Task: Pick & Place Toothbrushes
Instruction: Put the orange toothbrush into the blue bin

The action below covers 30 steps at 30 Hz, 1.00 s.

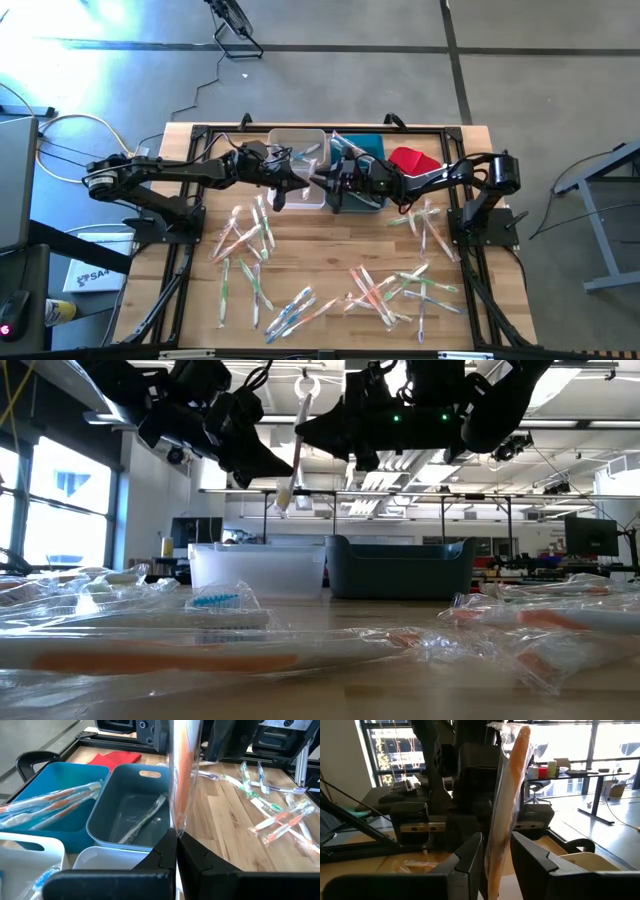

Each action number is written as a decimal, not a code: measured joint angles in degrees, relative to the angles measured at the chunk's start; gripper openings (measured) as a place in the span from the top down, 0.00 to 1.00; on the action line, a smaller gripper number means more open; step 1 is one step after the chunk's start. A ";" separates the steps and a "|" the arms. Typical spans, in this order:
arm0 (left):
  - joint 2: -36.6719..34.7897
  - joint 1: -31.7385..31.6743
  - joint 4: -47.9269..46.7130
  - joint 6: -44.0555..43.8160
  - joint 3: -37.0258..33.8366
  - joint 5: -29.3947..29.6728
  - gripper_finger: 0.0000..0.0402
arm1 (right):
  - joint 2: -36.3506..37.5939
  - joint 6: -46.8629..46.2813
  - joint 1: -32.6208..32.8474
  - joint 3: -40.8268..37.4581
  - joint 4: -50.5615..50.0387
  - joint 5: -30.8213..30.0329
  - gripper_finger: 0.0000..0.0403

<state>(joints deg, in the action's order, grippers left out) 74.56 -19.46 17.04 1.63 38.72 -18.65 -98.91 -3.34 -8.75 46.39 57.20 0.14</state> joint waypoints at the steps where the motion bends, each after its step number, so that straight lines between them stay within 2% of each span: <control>1: 0.00 0.00 0.02 0.00 0.00 0.02 1.00 | 0.00 0.02 0.00 0.00 -0.01 0.03 0.77; 12: 0.00 0.00 -0.80 -0.02 0.00 0.04 1.00 | -7.85 1.48 -0.39 4.29 3.32 0.03 0.77; 24: 0.00 0.00 -0.94 0.00 0.00 0.11 1.00 | -7.98 1.44 -0.15 4.44 5.26 0.03 0.77; 30: 0.00 0.00 -1.01 0.00 0.00 0.11 1.00 | -7.98 1.42 -0.15 4.44 5.65 0.03 0.83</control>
<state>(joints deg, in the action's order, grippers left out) 74.56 -19.46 16.03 1.63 38.72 -18.55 -106.89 -1.92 -8.91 50.83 62.85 0.16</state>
